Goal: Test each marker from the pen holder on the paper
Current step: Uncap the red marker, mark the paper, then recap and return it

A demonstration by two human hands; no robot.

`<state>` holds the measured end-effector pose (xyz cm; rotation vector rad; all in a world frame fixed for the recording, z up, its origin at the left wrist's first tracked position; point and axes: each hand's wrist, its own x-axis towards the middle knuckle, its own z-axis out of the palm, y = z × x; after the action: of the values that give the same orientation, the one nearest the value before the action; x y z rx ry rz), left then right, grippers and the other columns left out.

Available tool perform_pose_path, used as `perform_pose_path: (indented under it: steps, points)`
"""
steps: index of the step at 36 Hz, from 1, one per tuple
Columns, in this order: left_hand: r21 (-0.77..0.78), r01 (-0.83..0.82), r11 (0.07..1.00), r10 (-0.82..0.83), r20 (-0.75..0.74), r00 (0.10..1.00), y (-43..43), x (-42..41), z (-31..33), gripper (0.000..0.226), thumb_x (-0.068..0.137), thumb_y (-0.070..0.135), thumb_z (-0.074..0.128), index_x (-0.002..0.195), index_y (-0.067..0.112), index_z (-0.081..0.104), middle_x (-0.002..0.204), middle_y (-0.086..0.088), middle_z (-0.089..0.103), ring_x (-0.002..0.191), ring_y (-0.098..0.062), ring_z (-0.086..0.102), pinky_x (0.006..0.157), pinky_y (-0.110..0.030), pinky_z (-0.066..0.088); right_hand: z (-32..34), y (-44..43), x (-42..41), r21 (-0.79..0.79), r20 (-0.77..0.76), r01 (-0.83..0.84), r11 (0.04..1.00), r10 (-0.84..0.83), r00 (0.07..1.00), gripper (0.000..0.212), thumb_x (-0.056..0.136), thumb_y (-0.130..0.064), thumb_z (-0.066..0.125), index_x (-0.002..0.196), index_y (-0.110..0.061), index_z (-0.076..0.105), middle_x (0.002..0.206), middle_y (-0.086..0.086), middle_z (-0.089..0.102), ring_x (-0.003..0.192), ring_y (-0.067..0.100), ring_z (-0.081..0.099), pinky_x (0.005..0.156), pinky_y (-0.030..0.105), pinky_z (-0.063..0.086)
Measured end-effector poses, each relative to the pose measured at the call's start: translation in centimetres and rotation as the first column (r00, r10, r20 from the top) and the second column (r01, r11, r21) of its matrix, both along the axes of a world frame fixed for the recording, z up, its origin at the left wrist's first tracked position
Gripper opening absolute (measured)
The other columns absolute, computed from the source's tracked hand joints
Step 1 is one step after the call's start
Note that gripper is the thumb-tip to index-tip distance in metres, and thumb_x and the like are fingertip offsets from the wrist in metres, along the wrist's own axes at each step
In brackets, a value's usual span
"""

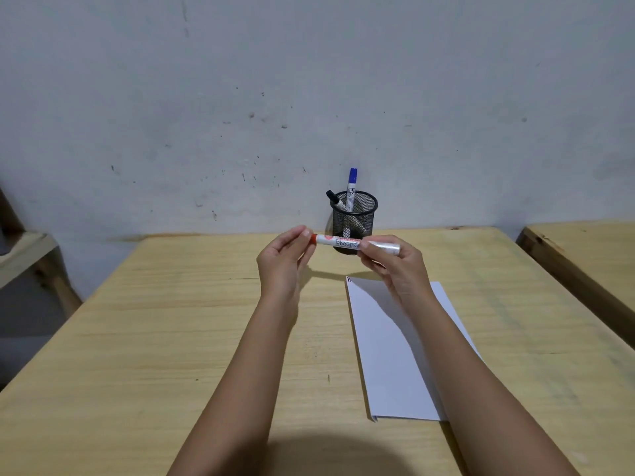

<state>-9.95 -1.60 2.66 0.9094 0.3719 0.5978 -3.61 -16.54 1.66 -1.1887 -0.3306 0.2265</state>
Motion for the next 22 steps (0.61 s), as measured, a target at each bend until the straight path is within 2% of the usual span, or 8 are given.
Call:
perform_pose_path:
  steps: [3,5,7,11,13,17,20,22]
  points:
    - [0.043,-0.014,0.999,0.013,0.02,1.0,0.5,0.4,1.3,0.02,0.083,-0.002,0.065,0.103,-0.002,0.065,0.09,-0.009,0.07,0.079,-0.011,0.07,0.081,-0.02,0.057,0.8,-0.4,0.1,-0.169,0.108,-0.032,0.985,0.051,0.993,0.005,0.075,-0.005,0.074,0.078,-0.008,0.071,0.07,0.009,0.067,0.07,0.016,0.064,0.072,0.021,0.055]
    - [0.109,-0.002,0.994,-0.001,0.031,1.0,0.6,0.7,2.3,0.023,0.082,-0.003,0.066,0.105,-0.004,0.064,0.089,-0.01,0.069,0.077,-0.011,0.069,0.079,-0.02,0.057,1.4,-0.6,0.2,-0.268,0.151,-0.065,0.961,0.108,0.983,0.009,0.075,-0.001,0.073,0.083,-0.002,0.069,0.069,0.016,0.062,0.06,0.011,0.061,0.061,0.017,0.051]
    - [0.208,0.008,0.978,-0.015,0.03,0.999,0.6,1.0,3.1,0.019,0.08,-0.003,0.067,0.099,-0.002,0.065,0.085,-0.009,0.069,0.072,-0.008,0.069,0.076,-0.019,0.057,2.1,-0.6,0.3,-0.36,0.186,-0.089,0.929,0.165,0.968,0.013,0.074,0.002,0.072,0.086,0.0,0.067,0.066,0.013,0.058,0.049,0.007,0.053,0.051,0.015,0.043]
    - [0.386,0.048,0.921,-0.065,0.03,0.997,-0.1,2.0,4.4,0.013,0.078,-0.002,0.07,0.087,0.007,0.069,0.074,-0.001,0.072,0.068,-0.007,0.069,0.072,-0.018,0.057,3.1,-0.1,0.4,-0.564,0.308,-0.024,0.825,0.238,0.921,0.023,0.071,-0.001,0.075,0.082,-0.018,0.063,0.068,-0.002,0.06,0.061,0.01,0.053,0.062,0.014,0.047]
    - [0.451,0.087,0.888,-0.107,0.017,0.994,-0.6,2.6,4.9,0.013,0.078,0.002,0.072,0.089,0.009,0.07,0.077,-0.003,0.072,0.073,-0.011,0.068,0.078,-0.023,0.056,3.5,0.3,0.4,-0.629,0.371,0.016,0.777,0.282,0.885,0.027,0.072,-0.004,0.075,0.08,-0.023,0.058,0.067,-0.006,0.057,0.062,0.011,0.053,0.064,0.017,0.046]
    - [0.514,0.134,0.847,-0.159,0.004,0.987,-1.0,3.4,5.7,0.009,0.084,0.011,0.067,0.092,0.007,0.07,0.082,-0.004,0.071,0.077,-0.011,0.067,0.086,-0.026,0.055,4.1,0.8,1.0,-0.62,0.424,0.074,0.781,0.254,0.87,0.026,0.074,-0.004,0.071,0.073,-0.022,0.053,0.064,-0.007,0.052,0.058,0.009,0.049,0.06,0.015,0.042]
    - [0.56,0.16,0.813,-0.145,-0.07,0.987,0.1,4.7,4.9,0.01,0.085,0.022,0.066,0.08,0.015,0.071,0.077,-0.004,0.068,0.078,-0.015,0.063,0.089,-0.033,0.052,4.4,0.7,2.2,-0.567,0.477,0.17,0.806,0.153,0.865,0.017,0.075,-0.005,0.068,0.081,-0.014,0.055,0.071,-0.001,0.055,0.061,0.012,0.05,0.06,0.017,0.043]
    - [0.654,0.184,0.733,-0.08,-0.186,0.979,0.9,5.7,3.8,0.014,0.081,0.031,0.069,0.079,0.018,0.072,0.076,-0.003,0.064,0.078,-0.017,0.058,0.08,-0.029,0.051,4.6,0.5,3.4,-0.503,0.509,0.247,0.828,0.052,0.859,0.018,0.078,-0.006,0.067,0.087,-0.014,0.054,0.076,0.002,0.058,0.063,0.013,0.052,0.057,0.012,0.042]
